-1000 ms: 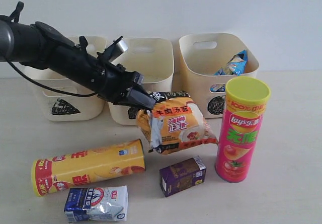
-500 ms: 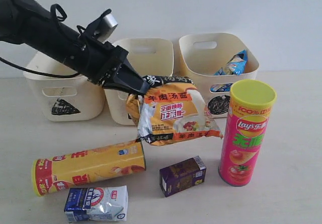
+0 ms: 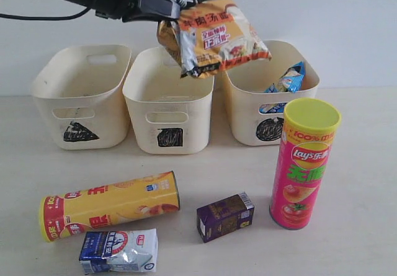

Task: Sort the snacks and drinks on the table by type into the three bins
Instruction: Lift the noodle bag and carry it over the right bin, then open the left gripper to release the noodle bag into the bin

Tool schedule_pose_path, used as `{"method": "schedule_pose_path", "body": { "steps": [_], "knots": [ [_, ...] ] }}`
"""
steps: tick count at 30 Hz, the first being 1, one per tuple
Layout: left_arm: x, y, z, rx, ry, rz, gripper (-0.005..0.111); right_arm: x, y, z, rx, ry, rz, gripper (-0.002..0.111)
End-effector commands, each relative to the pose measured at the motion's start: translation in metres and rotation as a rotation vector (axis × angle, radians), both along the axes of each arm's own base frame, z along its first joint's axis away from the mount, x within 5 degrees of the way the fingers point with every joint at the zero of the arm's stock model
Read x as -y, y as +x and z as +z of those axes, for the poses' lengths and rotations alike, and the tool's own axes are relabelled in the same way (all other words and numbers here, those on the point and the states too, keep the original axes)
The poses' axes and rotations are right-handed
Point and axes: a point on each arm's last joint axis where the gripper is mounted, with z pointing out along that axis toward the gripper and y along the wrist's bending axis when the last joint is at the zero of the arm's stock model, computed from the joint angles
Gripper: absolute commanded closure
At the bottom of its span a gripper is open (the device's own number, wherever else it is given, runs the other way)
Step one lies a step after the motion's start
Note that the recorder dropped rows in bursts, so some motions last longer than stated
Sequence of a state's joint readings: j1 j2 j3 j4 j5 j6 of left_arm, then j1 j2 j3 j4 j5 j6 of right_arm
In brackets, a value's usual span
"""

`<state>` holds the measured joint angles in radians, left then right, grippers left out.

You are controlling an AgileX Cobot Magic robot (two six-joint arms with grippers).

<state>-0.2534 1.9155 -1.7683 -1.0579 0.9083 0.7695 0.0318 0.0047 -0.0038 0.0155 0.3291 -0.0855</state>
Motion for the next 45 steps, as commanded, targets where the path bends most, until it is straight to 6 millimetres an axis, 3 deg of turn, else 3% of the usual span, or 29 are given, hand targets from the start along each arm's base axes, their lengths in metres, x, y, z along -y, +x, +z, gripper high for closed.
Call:
{"method": "schedule_pose_path", "body": {
  "steps": [1, 10, 21, 30, 33, 36, 38, 45],
  "knots": [
    [0.016, 0.013, 0.005, 0.053, -0.038, 0.048, 0.102, 0.000, 0.000, 0.000, 0.008, -0.002, -0.003, 0.108],
    [0.069, 0.032, -0.009, 0.255, 0.020, 0.112, 0.102, 0.000, 0.000, 0.000, 0.008, -0.002, -0.003, 0.108],
    [0.127, 0.038, -0.041, 0.483, 0.114, 0.245, 0.102, 0.000, 0.000, 0.000, 0.008, -0.002, -0.003, 0.108],
    [0.141, 0.045, -0.067, 0.579, 0.170, 0.323, 0.100, 0.000, 0.000, 0.000, 0.008, -0.002, -0.003, 0.108],
    [0.141, 0.045, -0.068, 0.577, 0.173, 0.317, 0.085, 0.000, 0.000, 0.000, 0.008, -0.002, -0.003, 0.108],
    [0.142, 0.043, -0.066, 0.569, 0.176, 0.287, 0.062, 0.000, 0.000, 0.000, 0.008, -0.002, -0.003, 0.108],
    [0.143, 0.039, -0.064, 0.565, 0.186, 0.246, 0.057, 0.000, 0.000, 0.000, 0.008, -0.002, -0.003, 0.108],
    [0.145, 0.021, -0.046, 0.524, 0.205, 0.076, 0.060, 0.000, 0.000, 0.000, 0.008, -0.002, -0.003, 0.108]
  ]
}}
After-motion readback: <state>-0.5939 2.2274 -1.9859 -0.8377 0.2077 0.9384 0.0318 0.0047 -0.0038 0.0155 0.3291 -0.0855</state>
